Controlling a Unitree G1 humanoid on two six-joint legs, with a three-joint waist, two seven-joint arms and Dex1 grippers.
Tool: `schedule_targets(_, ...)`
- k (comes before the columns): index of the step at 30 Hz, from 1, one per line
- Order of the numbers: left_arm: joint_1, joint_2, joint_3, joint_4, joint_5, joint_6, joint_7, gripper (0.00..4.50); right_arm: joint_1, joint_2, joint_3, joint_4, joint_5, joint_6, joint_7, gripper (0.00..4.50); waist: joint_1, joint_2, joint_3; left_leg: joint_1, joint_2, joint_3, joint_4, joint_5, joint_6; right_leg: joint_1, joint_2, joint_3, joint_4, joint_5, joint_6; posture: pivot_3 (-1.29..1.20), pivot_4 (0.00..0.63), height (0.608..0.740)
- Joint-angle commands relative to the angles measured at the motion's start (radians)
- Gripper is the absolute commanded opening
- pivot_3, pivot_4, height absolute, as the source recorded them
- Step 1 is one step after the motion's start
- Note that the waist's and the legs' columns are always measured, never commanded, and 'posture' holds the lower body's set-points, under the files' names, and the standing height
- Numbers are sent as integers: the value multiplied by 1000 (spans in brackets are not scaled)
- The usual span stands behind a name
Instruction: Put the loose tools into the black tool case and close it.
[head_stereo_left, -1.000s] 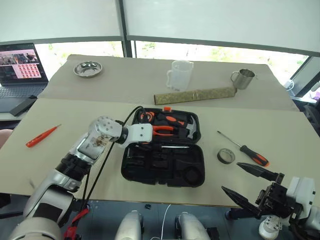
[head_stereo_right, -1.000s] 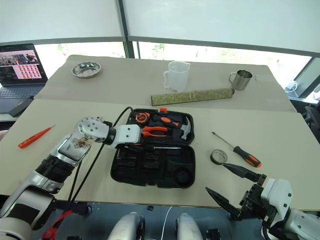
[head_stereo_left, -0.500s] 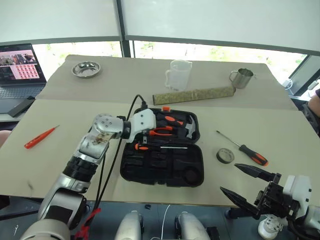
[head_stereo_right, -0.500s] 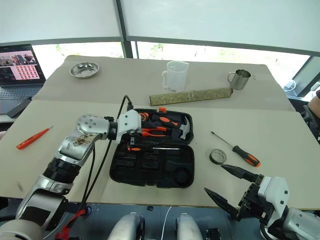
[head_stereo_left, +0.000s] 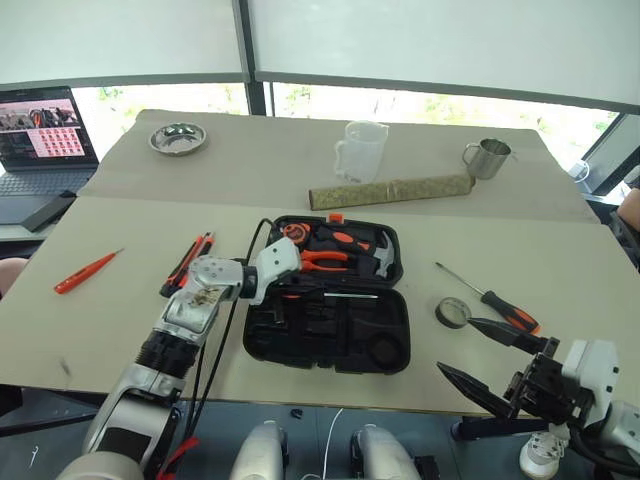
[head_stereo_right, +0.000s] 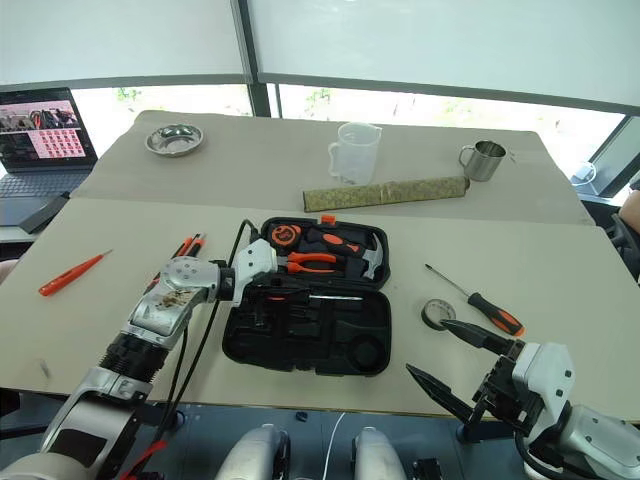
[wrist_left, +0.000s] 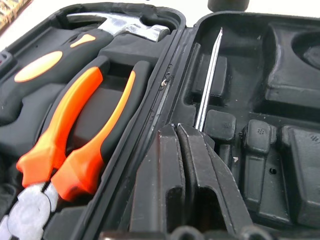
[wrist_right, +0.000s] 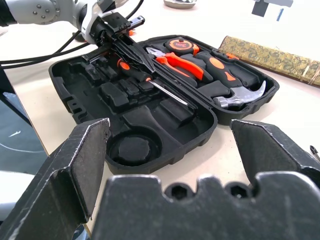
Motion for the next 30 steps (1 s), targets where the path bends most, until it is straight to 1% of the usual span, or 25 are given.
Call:
schedule_targets(1,3,-5,-64,28,56,-33,-10,127,10,10,-4,-31,5,-9,0,4500,0,0,0,0,0,0,0,0,0,0,0,0,0,0,0,0,150,740)
schedule_targets(5,3,-3,-118,57,130,-9,12,127,9,21,1,-25,-4,-13,-5,4500,2,1,-1,2,0,0,0,0,0,3,0,-1,0,0,0,0,150,740)
schedule_targets(7,6,-7,-130,69,146,-12,18,127,6,26,7,-24,-9,-14,-8,4500,3,2,-4,7,0,-1,0,0,0,10,0,-2,-3,-1,1,0,150,740)
schedule_targets(8,10,-13,-130,74,145,-29,22,127,5,30,11,-23,-12,-15,-10,4500,3,3,-6,9,0,-1,0,-1,0,12,0,-2,-4,-3,4,0,150,740)
schedule_targets(10,21,-33,-99,74,109,-44,30,127,3,43,7,-20,-15,-23,-20,4500,4,5,-9,10,0,-1,0,-1,0,13,0,-2,-4,-3,5,0,150,740)
schedule_targets(12,33,-49,-24,60,25,-70,23,127,5,60,-28,-7,-1,-32,-32,4500,5,8,-12,10,0,-1,0,-1,0,13,-1,-2,-4,-3,5,0,150,740)
schedule_targets(14,45,-49,54,39,-58,-109,-4,631,17,73,-80,18,12,-50,-32,4500,4,8,-12,9,0,-1,0,-1,0,13,-1,-1,-4,-3,6,0,150,740)
schedule_targets(15,58,-37,96,23,-111,-118,-38,793,34,79,-115,39,17,-62,-24,4500,3,8,-12,8,0,-1,0,-1,0,12,-1,-1,-4,-3,5,0,150,740)
schedule_targets(16,72,-23,145,12,-168,-145,-72,1161,57,88,-152,69,9,-88,-10,4500,0,8,-12,7,0,-2,0,-1,0,11,0,-1,-4,-3,4,0,150,740)
schedule_targets(17,85,-6,184,-1,-225,-144,-117,1379,79,99,-184,97,3,-109,2,4500,0,8,-12,6,0,-1,0,-1,0,10,0,-1,-4,-1,2,0,150,740)
schedule_targets(18,98,13,212,-13,-266,-135,-152,1854,98,109,-209,124,-3,-129,12,4500,-1,8,-12,5,0,-2,0,-1,1,9,0,-2,-4,0,0,0,150,740)
schedule_targets(19,111,38,240,-21,-303,-138,-193,2168,117,122,-237,163,-17,-163,20,4500,-3,8,-12,5,1,-2,0,-1,1,8,0,-2,-4,-1,-1,0,150,740)
schedule_targets(20,131,75,267,-33,-332,-129,-230,2652,140,138,-266,208,-23,-191,28,4500,-3,8,-12,4,1,-2,-1,-1,1,7,0,-2,-4,-1,-1,0,150,740)
schedule_targets(21,151,105,294,-40,-361,-128,-266,2860,159,153,-290,249,-33,-220,36,4500,-4,8,-12,4,1,-2,-1,-1,1,7,0,-2,-4,-1,-1,0,150,740)
schedule_targets(25,251,203,407,-68,-464,-110,-362,4415,215,201,-346,403,-65,-320,58,4500,-8,10,-12,8,2,0,-4,-1,1,8,-1,-1,-4,-3,-2,0,150,740)
schedule_targets(27,313,250,436,-76,-463,-127,-393,4415,219,210,-357,450,-69,-346,58,4500,-13,11,-11,8,4,0,-4,-1,1,8,-1,-1,-4,-5,0,0,150,740)
schedule_targets(30,380,292,485,-69,-481,-127,-417,4415,187,190,-358,481,-69,-348,43,4500,-20,11,-11,10,6,-1,-5,-1,1,8,-1,0,-4,-9,-5,0,150,740)
